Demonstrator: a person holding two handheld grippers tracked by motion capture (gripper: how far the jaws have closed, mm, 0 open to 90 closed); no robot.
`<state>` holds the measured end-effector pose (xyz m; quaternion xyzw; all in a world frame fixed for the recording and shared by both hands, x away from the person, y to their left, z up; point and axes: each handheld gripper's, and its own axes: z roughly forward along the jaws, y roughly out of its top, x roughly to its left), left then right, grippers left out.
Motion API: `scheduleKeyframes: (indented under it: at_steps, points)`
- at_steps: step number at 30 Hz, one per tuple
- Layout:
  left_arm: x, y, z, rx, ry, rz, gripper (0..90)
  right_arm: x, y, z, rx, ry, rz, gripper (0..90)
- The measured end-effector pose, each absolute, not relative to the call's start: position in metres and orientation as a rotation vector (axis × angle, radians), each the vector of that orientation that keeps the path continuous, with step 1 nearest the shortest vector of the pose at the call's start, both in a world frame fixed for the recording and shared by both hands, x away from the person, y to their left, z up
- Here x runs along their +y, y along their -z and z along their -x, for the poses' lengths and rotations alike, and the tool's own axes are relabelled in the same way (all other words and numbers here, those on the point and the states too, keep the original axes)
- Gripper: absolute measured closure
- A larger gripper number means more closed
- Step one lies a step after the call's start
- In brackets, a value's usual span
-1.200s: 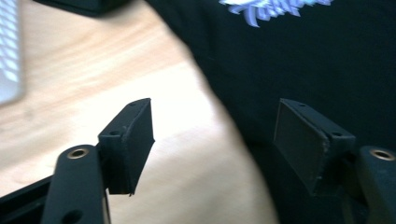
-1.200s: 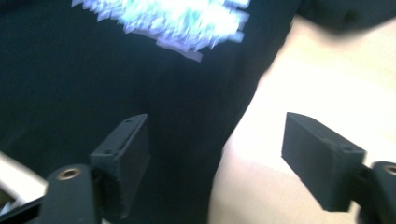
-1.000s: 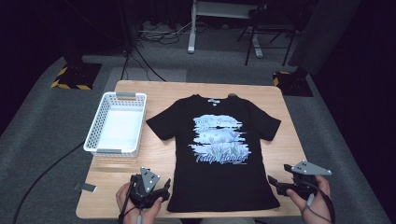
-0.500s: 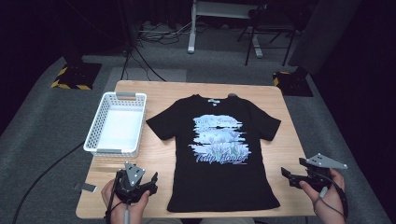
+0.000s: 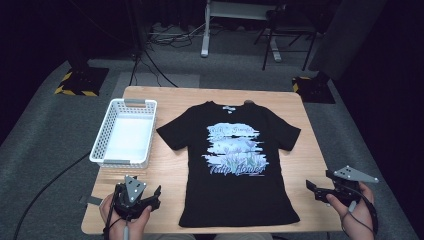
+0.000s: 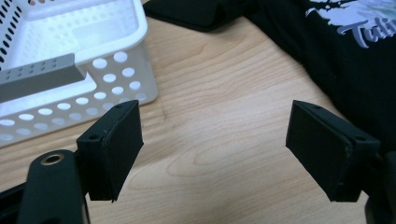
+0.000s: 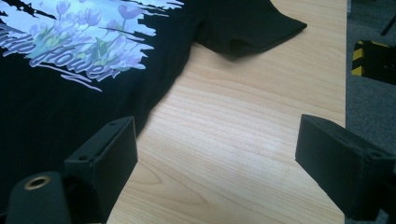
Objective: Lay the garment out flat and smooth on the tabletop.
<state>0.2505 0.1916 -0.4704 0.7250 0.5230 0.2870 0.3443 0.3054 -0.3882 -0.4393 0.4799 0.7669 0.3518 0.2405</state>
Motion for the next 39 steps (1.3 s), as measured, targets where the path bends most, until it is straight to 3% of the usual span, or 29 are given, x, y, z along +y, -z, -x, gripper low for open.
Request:
scheduleKeyframes:
  at_steps: [19,33,39]
  points:
    - [0.227,0.492,-0.248,1.419,-0.737,-1.891,17.1,-0.419,0.463,-0.313,2.109,-0.973,-1.32,11.0]
    - [0.243,0.508,-0.259,1.443,-0.611,-1.989,14.0,-0.43,0.487,-0.316,2.184,-0.919,-1.312,10.2]
    - [0.248,0.514,-0.261,1.432,-0.587,-1.948,11.9,-0.431,0.498,-0.318,2.233,-0.885,-1.322,9.0]
